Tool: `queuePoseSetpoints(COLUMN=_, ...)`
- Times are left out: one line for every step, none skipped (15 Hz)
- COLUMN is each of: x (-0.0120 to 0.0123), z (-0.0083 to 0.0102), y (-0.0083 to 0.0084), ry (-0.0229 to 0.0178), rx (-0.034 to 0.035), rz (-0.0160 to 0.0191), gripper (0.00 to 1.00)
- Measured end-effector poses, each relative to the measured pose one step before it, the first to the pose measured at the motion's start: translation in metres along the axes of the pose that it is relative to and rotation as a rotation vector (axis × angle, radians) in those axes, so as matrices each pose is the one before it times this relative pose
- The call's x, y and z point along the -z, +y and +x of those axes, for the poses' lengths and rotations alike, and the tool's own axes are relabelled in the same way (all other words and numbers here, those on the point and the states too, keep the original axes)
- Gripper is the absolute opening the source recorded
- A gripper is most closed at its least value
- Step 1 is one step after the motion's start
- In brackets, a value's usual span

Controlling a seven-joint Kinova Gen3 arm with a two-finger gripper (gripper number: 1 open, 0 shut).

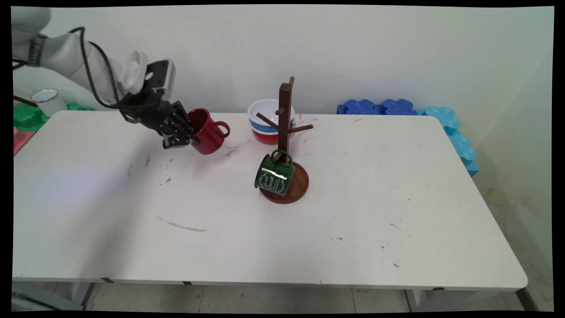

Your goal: Place the picked object on the table

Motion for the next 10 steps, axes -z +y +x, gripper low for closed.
queuePoseSetpoints(x=-0.00485, z=0.00029, y=-0.00079, ry=-0.00733, rx=-0.00894, rz=0.00307, gripper=0.00)
queuePoseSetpoints(x=-0.00316, z=0.00015, y=-0.00041, ry=-0.00466, rx=-0.00541, rz=0.00153, gripper=0.00)
queuePoseSetpoints(x=-0.00455, z=0.00025, y=-0.00051, ry=-0.00672, rx=-0.00771, rz=0.00185, gripper=0.00)
queuePoseSetpoints(x=-0.00509, z=0.00032, y=-0.00034, ry=-0.00757, rx=-0.00845, rz=0.00141, gripper=0.00)
queuePoseSetpoints(x=-0.00490, z=0.00031, y=-0.00026, ry=-0.00699, rx=-0.00814, rz=0.00058, gripper=0.00)
queuePoseSetpoints(x=-0.00402, z=0.00030, y=-0.00016, ry=-0.00546, rx=-0.00648, rz=-0.00011, gripper=0.00)
queuePoseSetpoints(x=-0.00451, z=0.00036, y=-0.00014, ry=-0.00555, rx=-0.00677, rz=-0.00050, gripper=0.00)
queuePoseSetpoints(x=-0.00438, z=0.00045, y=-0.00020, ry=-0.00504, rx=-0.00602, rz=-0.00073, gripper=0.00)
queuePoseSetpoints(x=-0.00361, z=0.00045, y=-0.00022, ry=-0.00409, rx=-0.00490, rz=-0.00066, gripper=0.00)
queuePoseSetpoints(x=-0.00241, z=0.00036, y=-0.00023, ry=-0.00250, rx=-0.00295, rz=-0.00034, gripper=0.00)
